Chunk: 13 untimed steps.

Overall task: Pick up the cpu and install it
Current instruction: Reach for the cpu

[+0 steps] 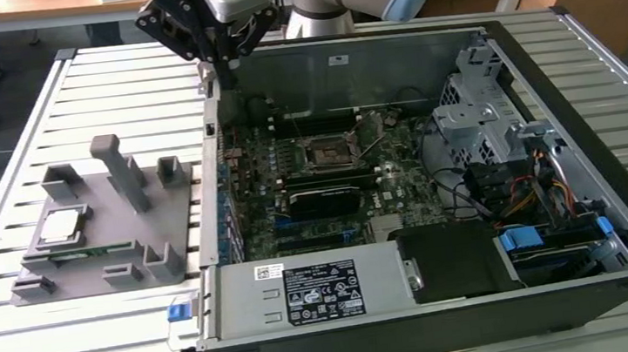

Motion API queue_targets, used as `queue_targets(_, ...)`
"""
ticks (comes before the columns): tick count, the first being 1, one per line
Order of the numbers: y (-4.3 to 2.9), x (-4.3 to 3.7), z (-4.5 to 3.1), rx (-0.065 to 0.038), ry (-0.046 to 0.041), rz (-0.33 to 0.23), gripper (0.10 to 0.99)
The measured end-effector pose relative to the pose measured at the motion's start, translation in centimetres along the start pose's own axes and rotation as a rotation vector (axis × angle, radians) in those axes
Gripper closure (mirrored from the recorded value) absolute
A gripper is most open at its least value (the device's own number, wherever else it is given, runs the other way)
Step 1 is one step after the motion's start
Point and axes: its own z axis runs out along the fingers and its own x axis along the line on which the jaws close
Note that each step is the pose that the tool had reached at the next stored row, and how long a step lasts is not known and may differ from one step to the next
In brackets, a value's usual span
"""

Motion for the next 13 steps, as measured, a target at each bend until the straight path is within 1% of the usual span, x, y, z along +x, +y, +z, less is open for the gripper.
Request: queue_targets(13, -0.06, 0.78, 0.05, 0.0, 0.0001, 0.0, 0.98)
